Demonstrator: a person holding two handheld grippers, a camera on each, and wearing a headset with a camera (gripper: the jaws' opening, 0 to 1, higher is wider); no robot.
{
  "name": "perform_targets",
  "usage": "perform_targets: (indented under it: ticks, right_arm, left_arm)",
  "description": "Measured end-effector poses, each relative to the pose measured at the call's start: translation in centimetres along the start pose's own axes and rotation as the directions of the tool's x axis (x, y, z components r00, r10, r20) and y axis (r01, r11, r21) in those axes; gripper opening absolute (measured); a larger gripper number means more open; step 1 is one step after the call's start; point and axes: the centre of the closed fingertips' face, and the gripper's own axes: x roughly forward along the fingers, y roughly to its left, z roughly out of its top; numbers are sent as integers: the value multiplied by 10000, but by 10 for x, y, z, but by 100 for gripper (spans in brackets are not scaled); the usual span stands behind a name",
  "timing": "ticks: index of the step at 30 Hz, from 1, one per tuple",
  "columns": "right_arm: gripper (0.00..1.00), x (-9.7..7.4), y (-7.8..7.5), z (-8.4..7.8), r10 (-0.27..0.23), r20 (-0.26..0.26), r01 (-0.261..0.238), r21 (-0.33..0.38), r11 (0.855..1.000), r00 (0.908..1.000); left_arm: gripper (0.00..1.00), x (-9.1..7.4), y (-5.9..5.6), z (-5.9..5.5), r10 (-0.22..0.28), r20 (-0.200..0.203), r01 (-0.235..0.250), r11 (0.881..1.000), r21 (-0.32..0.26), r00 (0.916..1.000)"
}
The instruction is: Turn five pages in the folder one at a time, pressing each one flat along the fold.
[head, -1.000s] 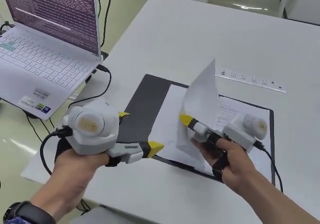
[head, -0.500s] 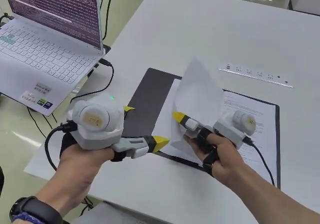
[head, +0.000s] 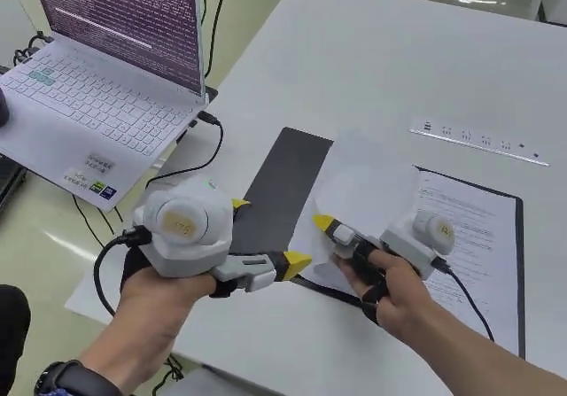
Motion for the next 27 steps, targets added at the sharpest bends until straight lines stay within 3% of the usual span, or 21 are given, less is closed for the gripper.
perform_targets:
  ticks: [11, 14, 22, 27]
  right_arm:
    - [5, 11, -8, -10, -408, -148, 411, 152, 9990, 9991]
    - [15, 12, -5, -11, -257, -192, 260, 153, 9995, 9995]
    - [35, 8, 5, -13, 217, -336, -223, -198, 9996, 9992]
    - [37, -3, 9, -12, 301, -458, -325, -521, 9981, 9985]
  left_arm:
    - [68, -10, 7, 2, 257, 41, -257, 9997, -61, 9997]
    - [68, -10, 7, 0, 264, 7, -264, 9996, -58, 9997]
    - [68, -8, 5, -20, 188, -253, -200, 9986, -487, 9995]
    - [65, -2, 0, -34, 100, -524, -123, 9989, -445, 9986]
